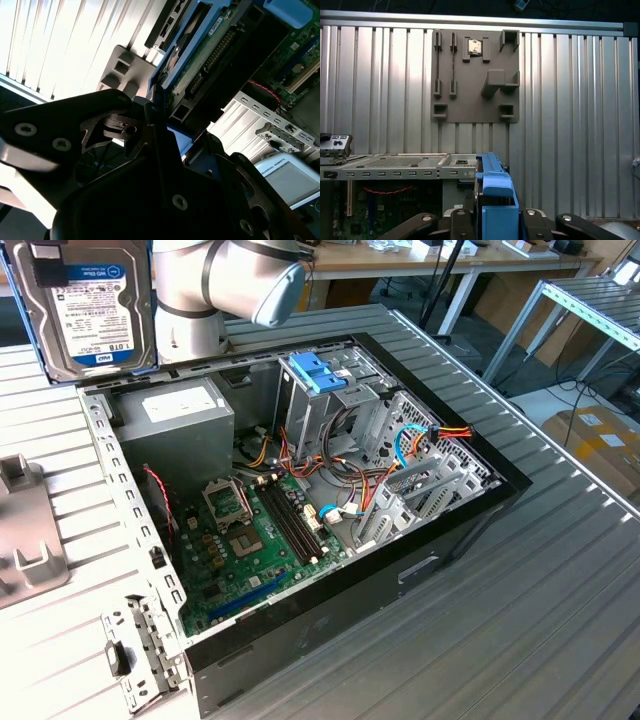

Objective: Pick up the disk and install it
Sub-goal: 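Pick up the disk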

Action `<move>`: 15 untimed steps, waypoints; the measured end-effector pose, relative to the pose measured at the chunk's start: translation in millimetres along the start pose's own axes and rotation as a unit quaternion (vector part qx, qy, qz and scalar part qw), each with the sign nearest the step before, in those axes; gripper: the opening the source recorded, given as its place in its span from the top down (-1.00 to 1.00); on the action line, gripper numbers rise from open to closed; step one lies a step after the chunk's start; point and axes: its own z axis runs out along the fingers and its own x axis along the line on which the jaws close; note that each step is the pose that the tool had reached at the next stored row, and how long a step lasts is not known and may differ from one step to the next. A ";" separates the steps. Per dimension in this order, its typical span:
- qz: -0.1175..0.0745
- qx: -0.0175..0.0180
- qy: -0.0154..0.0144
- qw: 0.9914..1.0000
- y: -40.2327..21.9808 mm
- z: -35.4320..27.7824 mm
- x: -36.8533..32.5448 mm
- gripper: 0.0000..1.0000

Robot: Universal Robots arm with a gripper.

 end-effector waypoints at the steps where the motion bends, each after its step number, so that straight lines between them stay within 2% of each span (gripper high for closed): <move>1: 0.000 0.000 0.000 1.000 -0.9 -0.1 0.2 0.26; 15: 0.000 0.000 0.000 1.000 -17.3 -1.1 3.4 0.26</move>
